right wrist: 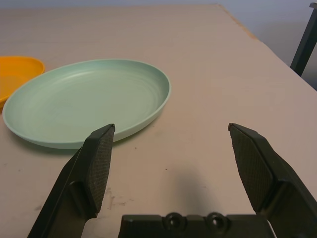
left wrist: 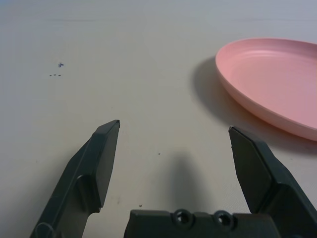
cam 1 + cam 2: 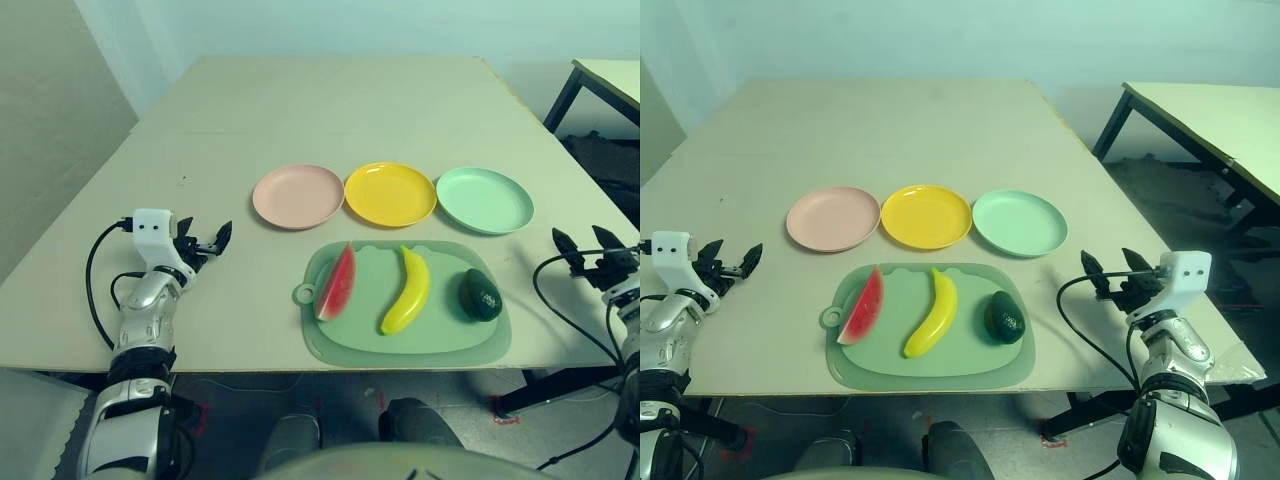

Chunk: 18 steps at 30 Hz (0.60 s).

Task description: Place the fruits into color-matched plates.

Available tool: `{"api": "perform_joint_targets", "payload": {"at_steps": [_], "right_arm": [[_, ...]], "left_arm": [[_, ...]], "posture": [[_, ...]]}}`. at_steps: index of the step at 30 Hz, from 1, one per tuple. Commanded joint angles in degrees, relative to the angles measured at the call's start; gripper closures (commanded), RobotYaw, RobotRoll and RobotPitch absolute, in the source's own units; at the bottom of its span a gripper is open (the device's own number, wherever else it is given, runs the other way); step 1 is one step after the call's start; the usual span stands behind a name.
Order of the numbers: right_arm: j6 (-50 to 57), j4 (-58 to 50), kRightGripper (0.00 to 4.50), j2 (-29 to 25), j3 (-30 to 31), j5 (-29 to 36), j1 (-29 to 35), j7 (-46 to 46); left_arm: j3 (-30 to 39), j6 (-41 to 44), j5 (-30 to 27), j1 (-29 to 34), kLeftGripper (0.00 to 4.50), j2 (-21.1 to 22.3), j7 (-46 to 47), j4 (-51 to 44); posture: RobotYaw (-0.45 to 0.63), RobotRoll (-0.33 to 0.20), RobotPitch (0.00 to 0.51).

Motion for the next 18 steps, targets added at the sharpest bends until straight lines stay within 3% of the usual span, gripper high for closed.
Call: {"api": "perform_joint_targets", "payload": {"at_steps": [1, 13, 15, 18], "right_arm": [[0.0, 0.1, 0.0, 1.0, 0.7, -0.6, -0.4, -0.5], [-1.4, -1.8, 0.0, 3.8, 1.3, -0.4, 1.0, 0.6], [-1.3, -2.2, 0.0, 4.8, 1.3, -0.2, 1.4, 0.5], [-1.5, -2.8, 0.0, 5.1, 1.6, -0.2, 1.2, 1.6]], "left_arm": [[-0.1, 0.4, 0.1, 0.7, 0.03, -0.1, -0.3, -0.5], [2.1, 0.4, -1.4, 1.8, 0.03, 4.1, -2.9, 0.1], [3.2, 0.6, -3.3, 2.7, 0.03, 5.2, -6.0, -0.8], [3.4, 1.8, -8.5, 3.8, 0.03, 7.8, -18.3, -4.9]], "posture": [[-0.11, 0.0, 0.034], [-0.08, 0.0, 0.041], [-0.09, 0.0, 0.04], [-0.08, 0.0, 0.056]]}}
